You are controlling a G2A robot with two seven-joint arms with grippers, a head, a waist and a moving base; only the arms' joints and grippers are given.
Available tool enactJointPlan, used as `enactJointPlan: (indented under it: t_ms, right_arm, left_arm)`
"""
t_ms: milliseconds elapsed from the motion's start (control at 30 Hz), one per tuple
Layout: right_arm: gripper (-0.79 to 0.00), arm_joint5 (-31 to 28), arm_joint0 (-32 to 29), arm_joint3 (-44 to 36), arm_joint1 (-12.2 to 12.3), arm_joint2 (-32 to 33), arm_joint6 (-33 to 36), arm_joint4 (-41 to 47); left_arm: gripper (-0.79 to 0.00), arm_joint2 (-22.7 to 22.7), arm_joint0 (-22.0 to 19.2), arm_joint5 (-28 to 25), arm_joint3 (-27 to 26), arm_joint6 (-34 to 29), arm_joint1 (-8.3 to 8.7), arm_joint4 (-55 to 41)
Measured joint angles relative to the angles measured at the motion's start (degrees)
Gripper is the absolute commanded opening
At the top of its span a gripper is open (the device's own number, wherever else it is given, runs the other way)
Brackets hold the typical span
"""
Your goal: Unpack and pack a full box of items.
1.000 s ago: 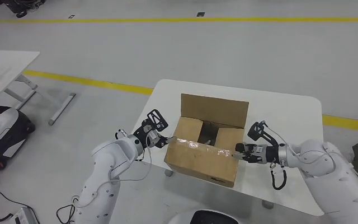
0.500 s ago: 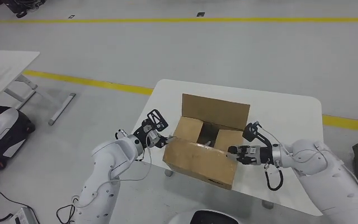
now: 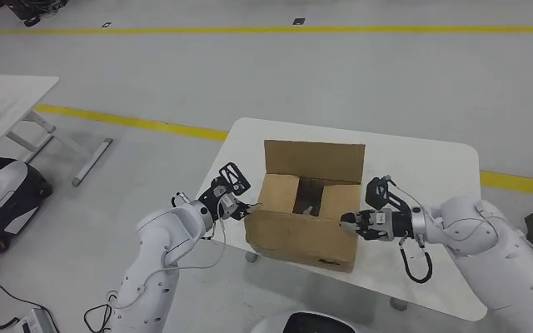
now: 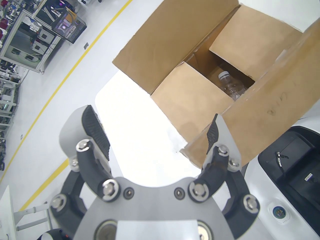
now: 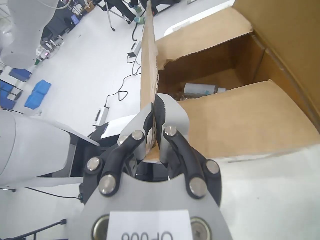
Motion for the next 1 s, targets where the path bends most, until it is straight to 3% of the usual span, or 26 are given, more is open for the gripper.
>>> enactJointPlan:
  t_ms: [267,467,600,967,1000]
  right_arm:
    - [-0.785,1.18,-5.5,-12.71,2.07,6.2,-9.45,-21.57]
    - [-0.785,2.46,-10.96,-18.65,2.94,8.18,-15.88,-33.99]
    - [-0.785,1.97,-12.9,-20.14,3.25,8.89,-18.82,-37.51]
    - [-0.785,-0.24,-15.04,-21.13,3.71,10.26,-23.57,-40.81]
    - [-0.579,-0.37,-15.11,-21.05,3.74,10.34,-23.78,-40.76]
  left_arm:
    - [0.0,0.4,0.28,2.51,0.72,0.11,0.24,-0.53]
    - [0.0,1.51,-1.42,-0.99,1.86,-6.8,0.9,-4.7]
    - [0.0,2.43,-2.93,-2.21,2.05,-10.35,1.38,-4.74]
    - [0.0,4.52,-2.67,-5.96,0.82,-10.76,2.65,-2.97]
    - [0.0,4.67,-2.6,-6.18,0.78,-10.66,2.75,-2.79]
